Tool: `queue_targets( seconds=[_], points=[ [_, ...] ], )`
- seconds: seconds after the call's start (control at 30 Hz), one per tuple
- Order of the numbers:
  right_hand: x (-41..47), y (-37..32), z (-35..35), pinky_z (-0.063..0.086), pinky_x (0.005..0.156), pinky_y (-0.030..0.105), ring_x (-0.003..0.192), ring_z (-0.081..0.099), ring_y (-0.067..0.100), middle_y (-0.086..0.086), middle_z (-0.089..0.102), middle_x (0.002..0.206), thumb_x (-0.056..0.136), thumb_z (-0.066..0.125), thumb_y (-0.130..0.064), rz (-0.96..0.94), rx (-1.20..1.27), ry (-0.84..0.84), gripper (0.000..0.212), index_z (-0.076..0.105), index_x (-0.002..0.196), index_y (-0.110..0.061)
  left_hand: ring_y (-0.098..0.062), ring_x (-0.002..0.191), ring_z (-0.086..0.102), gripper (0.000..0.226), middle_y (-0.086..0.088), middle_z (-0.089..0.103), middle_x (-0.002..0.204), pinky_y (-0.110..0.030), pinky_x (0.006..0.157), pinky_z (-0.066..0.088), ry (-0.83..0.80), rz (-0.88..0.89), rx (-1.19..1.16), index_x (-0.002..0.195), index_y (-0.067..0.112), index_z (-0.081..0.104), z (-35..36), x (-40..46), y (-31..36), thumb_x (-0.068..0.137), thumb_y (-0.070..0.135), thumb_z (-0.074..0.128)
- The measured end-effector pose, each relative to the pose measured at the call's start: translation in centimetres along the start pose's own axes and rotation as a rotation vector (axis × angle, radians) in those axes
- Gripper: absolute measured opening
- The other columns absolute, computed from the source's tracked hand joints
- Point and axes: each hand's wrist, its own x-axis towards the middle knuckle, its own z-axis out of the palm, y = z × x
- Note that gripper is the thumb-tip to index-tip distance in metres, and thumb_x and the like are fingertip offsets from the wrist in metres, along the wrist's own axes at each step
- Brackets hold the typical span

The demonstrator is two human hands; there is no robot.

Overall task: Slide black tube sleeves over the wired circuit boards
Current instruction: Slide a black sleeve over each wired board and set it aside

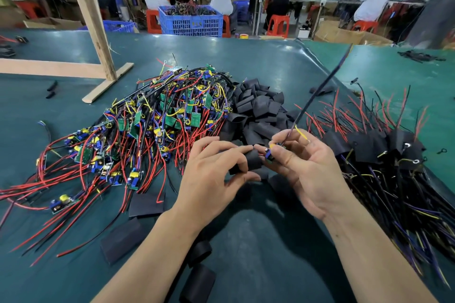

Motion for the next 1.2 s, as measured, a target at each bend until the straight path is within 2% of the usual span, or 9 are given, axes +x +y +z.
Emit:
queue_targets(
  seconds=[0.07,0.2,0.27,0.4,0.53,0.77,0.9,1.03,1.2],
  points=[
    [0.1,0.2,0.2,0.054,0.081,0.027,0.087,0.068,0.02,0.006,0.07,0.086,0.068,0.072,-0.005,-0.033,-0.058,0.026,0.017,0.07,0.084,-0.011,-0.011,0.093,0.057,0.028,0.01,0.072,0.105,-0.029,0.095,0.039,-0.031,-0.051,-0.055,0.074,0.015,0.064,0.0,-0.1,0.3,0.077,0.039,0.077],
    [0.1,0.6,0.5,0.053,0.074,0.023,0.08,0.065,0.015,0.004,0.071,0.084,0.064,0.076,-0.011,-0.045,-0.046,0.036,0.017,0.074,0.079,-0.017,-0.009,0.092,0.055,0.022,0.02,0.068,0.11,-0.032,0.085,0.045,-0.011,-0.168,-0.177,0.076,0.019,0.063,-0.1,-0.2,0.9,0.075,0.036,0.078],
    [0.2,0.7,0.4,0.055,0.08,0.026,0.083,0.067,0.016,0.005,0.073,0.087,0.063,0.076,-0.011,-0.044,-0.028,0.019,0.017,0.075,0.078,-0.019,-0.01,0.097,0.058,0.022,0.023,0.068,0.111,-0.033,0.087,0.047,0.033,-0.206,-0.222,0.077,0.028,0.058,-0.4,-0.2,1.1,0.075,0.037,0.078],
    [0.2,0.7,0.3,0.057,0.083,0.031,0.086,0.07,0.02,0.009,0.075,0.089,0.064,0.078,-0.012,-0.059,-0.053,0.011,0.018,0.075,0.08,-0.019,-0.011,0.102,0.06,0.025,0.024,0.067,0.113,-0.035,0.087,0.05,0.051,-0.208,-0.25,0.08,0.031,0.056,-0.4,-0.2,1.2,0.075,0.036,0.08],
    [0.1,0.8,0.5,0.055,0.077,0.023,0.082,0.071,0.017,0.007,0.075,0.085,0.063,0.079,-0.012,-0.125,-0.104,0.029,0.019,0.076,0.08,-0.019,-0.011,0.104,0.061,0.026,0.018,0.069,0.113,-0.036,0.088,0.05,0.056,-0.216,-0.26,0.081,0.032,0.055,-0.3,-0.1,1.3,0.076,0.034,0.08],
    [0.1,0.9,0.5,0.055,0.077,0.025,0.082,0.07,0.017,0.011,0.076,0.09,0.072,0.074,-0.011,-0.095,-0.161,-0.007,0.023,0.073,0.094,-0.004,-0.018,0.109,0.065,0.02,0.004,0.069,0.113,-0.047,0.091,0.051,0.111,-0.247,-0.307,0.077,0.02,0.058,-0.2,0.0,0.9,0.078,0.023,0.078],
    [0.1,0.4,0.1,0.057,0.076,0.027,0.084,0.072,0.022,0.011,0.076,0.09,0.078,0.07,0.006,-0.133,-0.224,-0.014,0.016,0.073,0.089,-0.006,-0.016,0.111,0.065,0.022,0.003,0.069,0.114,-0.047,0.092,0.051,0.071,-0.208,-0.332,0.079,0.023,0.057,-0.3,0.0,1.0,0.078,0.022,0.079],
    [0.0,0.4,0.2,0.059,0.074,0.028,0.079,0.071,0.022,0.011,0.076,0.089,0.075,0.071,0.005,-0.111,-0.212,-0.04,0.019,0.074,0.082,-0.012,-0.014,0.109,0.065,0.022,0.003,0.069,0.112,-0.045,0.091,0.052,0.061,-0.209,-0.343,0.078,0.018,0.057,0.0,0.0,0.8,0.079,0.019,0.079],
    [0.1,0.7,0.4,0.054,0.075,0.021,0.083,0.072,0.016,0.005,0.077,0.086,0.075,0.074,0.007,-0.112,-0.257,-0.015,0.023,0.076,0.079,-0.016,-0.012,0.111,0.065,0.023,0.004,0.07,0.114,-0.046,0.092,0.052,0.017,-0.223,-0.388,0.08,0.02,0.057,-0.2,-0.1,0.6,0.08,0.02,0.08]
  ],
)
